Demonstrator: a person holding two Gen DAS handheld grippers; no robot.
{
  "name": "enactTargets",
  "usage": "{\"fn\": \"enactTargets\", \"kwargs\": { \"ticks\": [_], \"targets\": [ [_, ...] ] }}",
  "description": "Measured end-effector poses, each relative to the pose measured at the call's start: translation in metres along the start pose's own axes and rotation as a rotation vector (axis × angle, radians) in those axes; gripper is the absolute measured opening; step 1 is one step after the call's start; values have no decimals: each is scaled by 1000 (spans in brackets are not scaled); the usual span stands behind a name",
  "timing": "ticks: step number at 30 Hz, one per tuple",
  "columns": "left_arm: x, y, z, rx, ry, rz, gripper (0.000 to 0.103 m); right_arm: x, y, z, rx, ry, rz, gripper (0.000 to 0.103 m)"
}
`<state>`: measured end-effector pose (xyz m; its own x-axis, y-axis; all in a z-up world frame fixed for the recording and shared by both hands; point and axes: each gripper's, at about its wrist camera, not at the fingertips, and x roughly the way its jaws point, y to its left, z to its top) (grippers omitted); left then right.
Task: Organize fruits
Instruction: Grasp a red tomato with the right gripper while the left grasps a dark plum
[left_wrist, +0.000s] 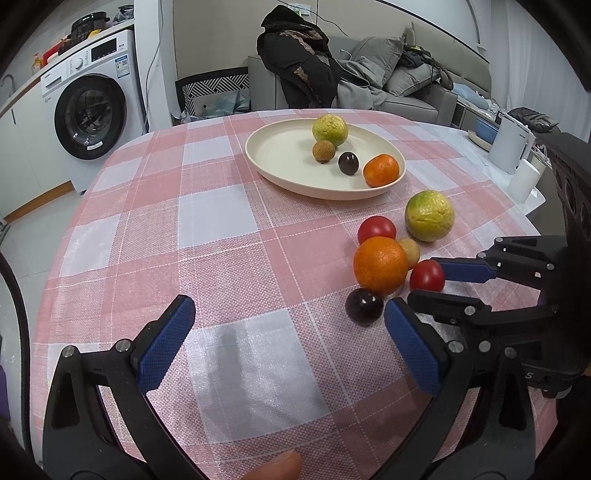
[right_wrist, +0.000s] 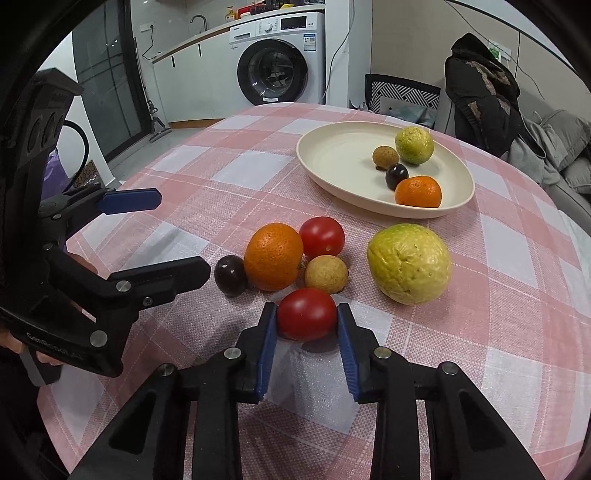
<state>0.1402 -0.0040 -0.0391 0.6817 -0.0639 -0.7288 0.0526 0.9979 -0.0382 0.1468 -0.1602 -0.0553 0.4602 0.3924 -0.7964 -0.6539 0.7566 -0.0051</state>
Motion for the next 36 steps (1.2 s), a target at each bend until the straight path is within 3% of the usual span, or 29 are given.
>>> {"fn": "enactTargets", "kwargs": {
  "ticks": [16,21,25,29,36],
  "targets": [
    [11,-16,-1,31,59,-44,101,-42,-17,8,49,-134,-5,32],
    [21,-31,-2,98,93,-39,75,-47,-25,9,75,-145,-9,32],
    [25,-41,-2,135,94,-43,65,-48,-28,10,83,-151,-12,32],
    [25,-46,-2,150,91,-86,45,-48,-29,9,86,-151,-11,32],
    [25,-44,-2,144,88,-107,22,-48,-28,9,84,-151,-9,32]
  ]
}}
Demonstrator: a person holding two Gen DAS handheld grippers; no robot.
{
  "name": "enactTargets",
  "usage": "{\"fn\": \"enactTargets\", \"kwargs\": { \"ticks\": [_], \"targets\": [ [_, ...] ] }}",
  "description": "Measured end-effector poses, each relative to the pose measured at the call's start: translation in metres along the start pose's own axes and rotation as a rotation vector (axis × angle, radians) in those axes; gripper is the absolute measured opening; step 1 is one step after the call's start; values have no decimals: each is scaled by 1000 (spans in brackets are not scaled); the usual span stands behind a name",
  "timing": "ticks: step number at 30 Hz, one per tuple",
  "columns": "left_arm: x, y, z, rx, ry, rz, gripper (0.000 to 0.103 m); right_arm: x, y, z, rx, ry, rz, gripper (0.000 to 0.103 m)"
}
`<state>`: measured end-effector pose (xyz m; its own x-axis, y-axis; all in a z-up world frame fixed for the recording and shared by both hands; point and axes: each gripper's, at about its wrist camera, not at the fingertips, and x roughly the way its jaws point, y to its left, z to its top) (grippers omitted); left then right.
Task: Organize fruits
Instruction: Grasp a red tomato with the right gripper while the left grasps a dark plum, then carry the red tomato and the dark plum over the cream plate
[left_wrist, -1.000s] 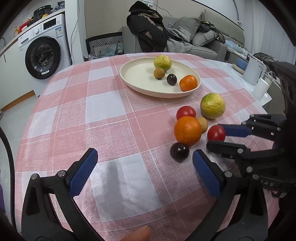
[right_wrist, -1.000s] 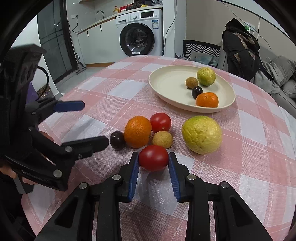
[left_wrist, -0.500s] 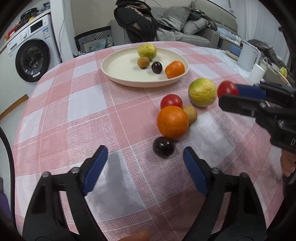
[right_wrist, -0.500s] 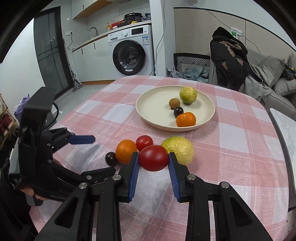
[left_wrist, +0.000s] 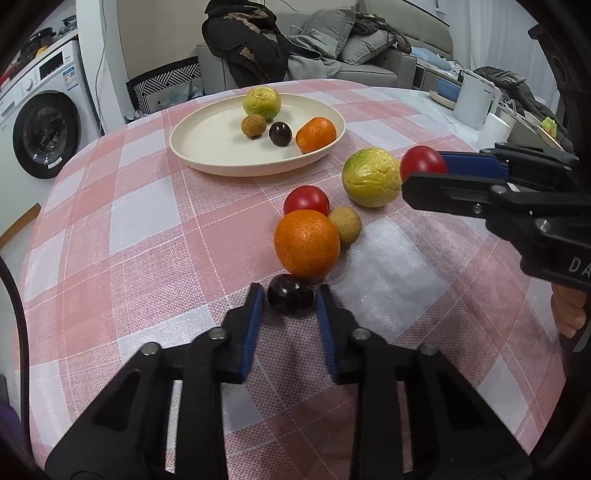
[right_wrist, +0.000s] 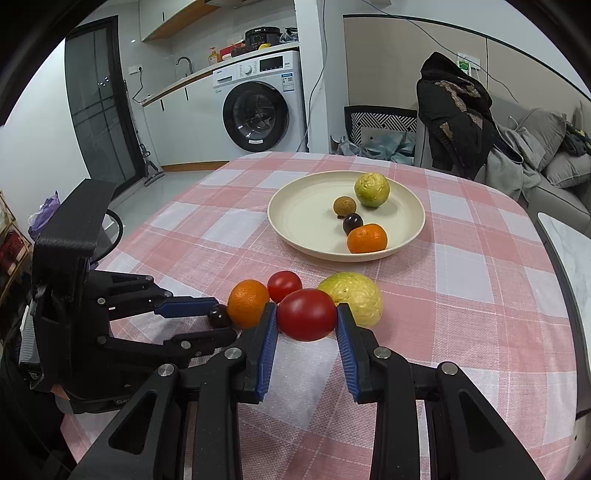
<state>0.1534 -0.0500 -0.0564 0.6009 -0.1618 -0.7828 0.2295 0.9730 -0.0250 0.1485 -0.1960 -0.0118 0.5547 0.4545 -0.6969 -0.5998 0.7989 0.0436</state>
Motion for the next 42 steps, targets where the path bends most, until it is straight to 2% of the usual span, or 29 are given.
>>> {"fn": "enactTargets", "kwargs": {
  "ticks": [8,14,28,35,42],
  "targets": [
    [-14,0,-1,33,-37,-22,21,1,1,-1,0,-4,-1,32],
    [-31,4,3,21,-89,-32,21,-1,-3,-1,12,-18,-1,32],
    [-66,31,16,-84,-219,-18,21,-17,-11,4,42,-107,-1,32],
    [-74,39,31,-121,-268,-9,21,-30,-15,17,61,-160,-5,32],
    [-72,38,48,-111,-288,-4,21,-37,-21,37,66,-190,2,32]
  ]
}}
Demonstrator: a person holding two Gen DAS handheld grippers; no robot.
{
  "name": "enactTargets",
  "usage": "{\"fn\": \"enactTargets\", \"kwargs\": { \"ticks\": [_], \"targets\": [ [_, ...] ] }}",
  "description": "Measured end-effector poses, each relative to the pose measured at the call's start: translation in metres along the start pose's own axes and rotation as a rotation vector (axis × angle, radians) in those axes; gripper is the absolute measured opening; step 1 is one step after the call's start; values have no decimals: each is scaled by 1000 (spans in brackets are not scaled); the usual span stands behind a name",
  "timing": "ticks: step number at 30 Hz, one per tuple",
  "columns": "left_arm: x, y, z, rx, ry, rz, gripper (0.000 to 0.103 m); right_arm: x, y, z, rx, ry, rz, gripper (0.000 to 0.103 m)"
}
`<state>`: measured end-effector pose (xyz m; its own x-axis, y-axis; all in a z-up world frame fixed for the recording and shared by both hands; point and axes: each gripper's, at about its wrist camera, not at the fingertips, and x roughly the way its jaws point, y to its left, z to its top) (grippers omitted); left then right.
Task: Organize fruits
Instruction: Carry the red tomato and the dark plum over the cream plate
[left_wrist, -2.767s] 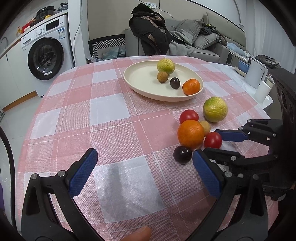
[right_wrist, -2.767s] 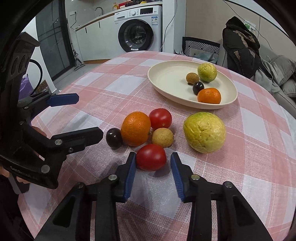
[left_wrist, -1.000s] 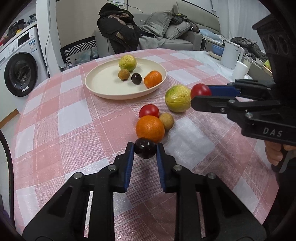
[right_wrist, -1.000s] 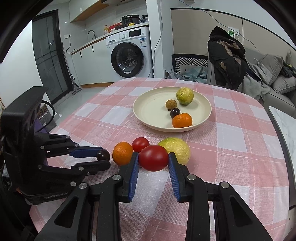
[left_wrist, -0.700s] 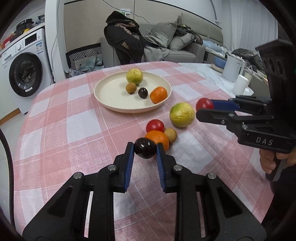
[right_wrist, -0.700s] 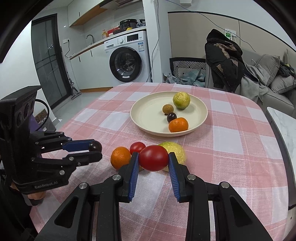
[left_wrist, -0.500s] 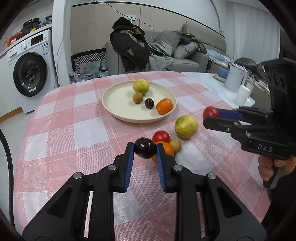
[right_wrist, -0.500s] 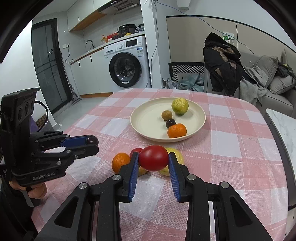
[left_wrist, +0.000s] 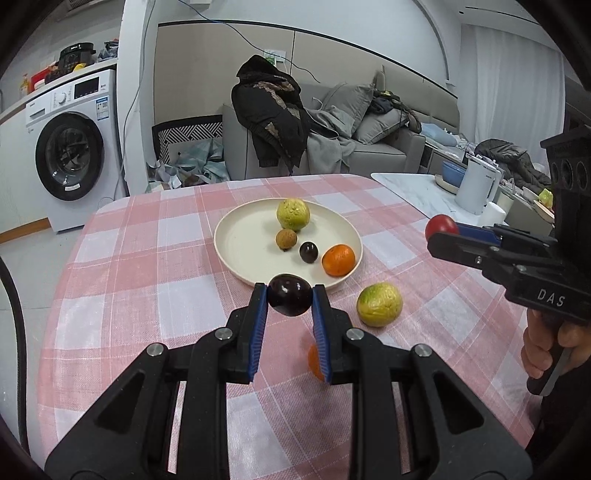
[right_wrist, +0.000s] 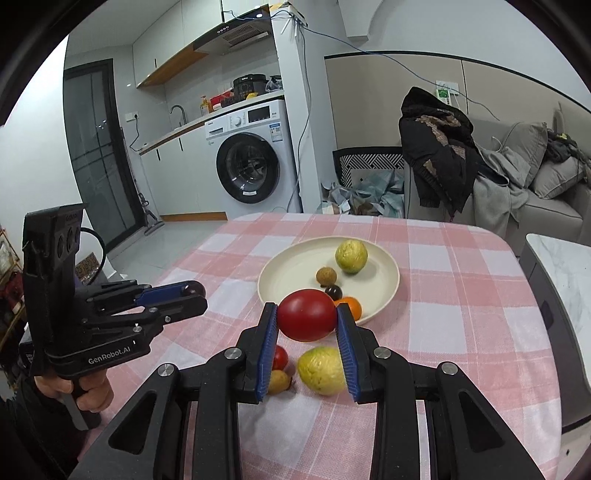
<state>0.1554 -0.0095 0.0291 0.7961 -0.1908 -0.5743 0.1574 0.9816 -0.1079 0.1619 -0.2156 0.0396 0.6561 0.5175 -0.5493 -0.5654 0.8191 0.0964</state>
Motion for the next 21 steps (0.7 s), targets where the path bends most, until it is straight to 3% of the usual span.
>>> {"fn": "enactTargets", "kwargs": {
  "ticks": [21],
  "targets": [
    [59,14,44,-40,-16,45,21,32,-33,47,36,-43,-22,32]
  ]
}}
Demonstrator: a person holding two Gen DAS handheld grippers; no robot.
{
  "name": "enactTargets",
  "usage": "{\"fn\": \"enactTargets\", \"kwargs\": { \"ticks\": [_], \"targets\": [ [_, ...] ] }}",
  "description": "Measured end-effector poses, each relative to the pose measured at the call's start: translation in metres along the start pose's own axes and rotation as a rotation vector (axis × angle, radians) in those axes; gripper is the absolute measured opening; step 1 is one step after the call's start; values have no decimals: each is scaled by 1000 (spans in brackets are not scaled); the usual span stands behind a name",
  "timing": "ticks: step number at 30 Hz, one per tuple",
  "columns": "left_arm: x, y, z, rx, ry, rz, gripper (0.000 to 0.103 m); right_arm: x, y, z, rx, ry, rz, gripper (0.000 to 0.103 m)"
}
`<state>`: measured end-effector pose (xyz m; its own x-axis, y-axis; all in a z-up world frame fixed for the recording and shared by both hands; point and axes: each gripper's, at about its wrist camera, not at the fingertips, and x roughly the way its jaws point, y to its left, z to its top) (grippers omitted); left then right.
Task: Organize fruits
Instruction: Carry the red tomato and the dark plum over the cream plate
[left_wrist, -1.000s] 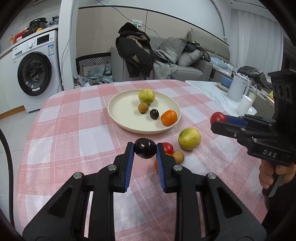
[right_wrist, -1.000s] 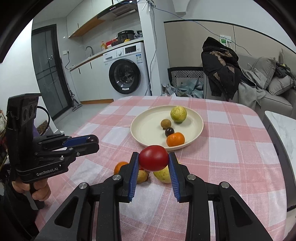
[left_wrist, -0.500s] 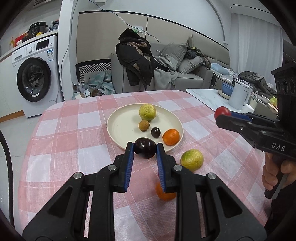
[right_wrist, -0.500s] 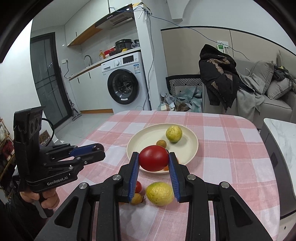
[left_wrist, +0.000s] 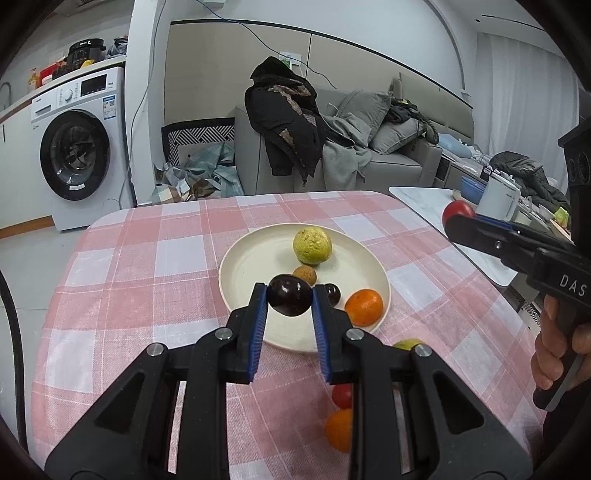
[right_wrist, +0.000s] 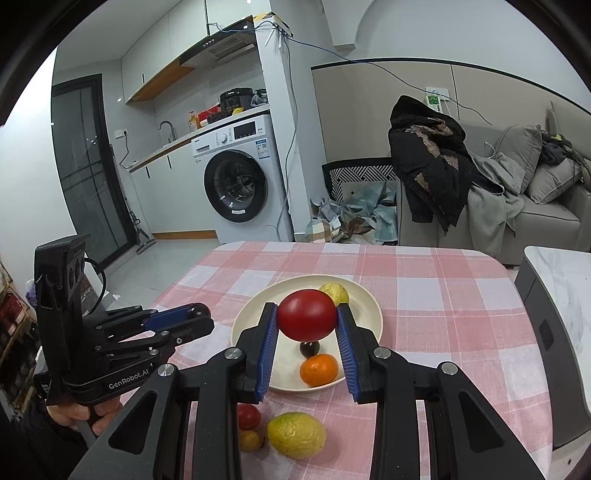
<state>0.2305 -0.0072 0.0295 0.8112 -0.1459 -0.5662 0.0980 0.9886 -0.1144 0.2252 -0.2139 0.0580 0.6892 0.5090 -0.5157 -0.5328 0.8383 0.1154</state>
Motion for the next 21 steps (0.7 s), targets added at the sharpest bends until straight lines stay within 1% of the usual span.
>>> {"fn": "enactTargets", "kwargs": {
  "ticks": [7,11,15,21],
  "targets": [
    [25,2,4,-5,9,-4,21,21,-14,0,55,20,16,32],
    [41,4,-1,-2,30,-2,21,34,-16,-6,40,31,-25,32],
    [55,2,-8,19,55,18,21,51,-21,-13,39,70,-27,32],
    [69,0,-18,39,98,17,21,72,-31,-23,47,130,-34,32]
  ]
}}
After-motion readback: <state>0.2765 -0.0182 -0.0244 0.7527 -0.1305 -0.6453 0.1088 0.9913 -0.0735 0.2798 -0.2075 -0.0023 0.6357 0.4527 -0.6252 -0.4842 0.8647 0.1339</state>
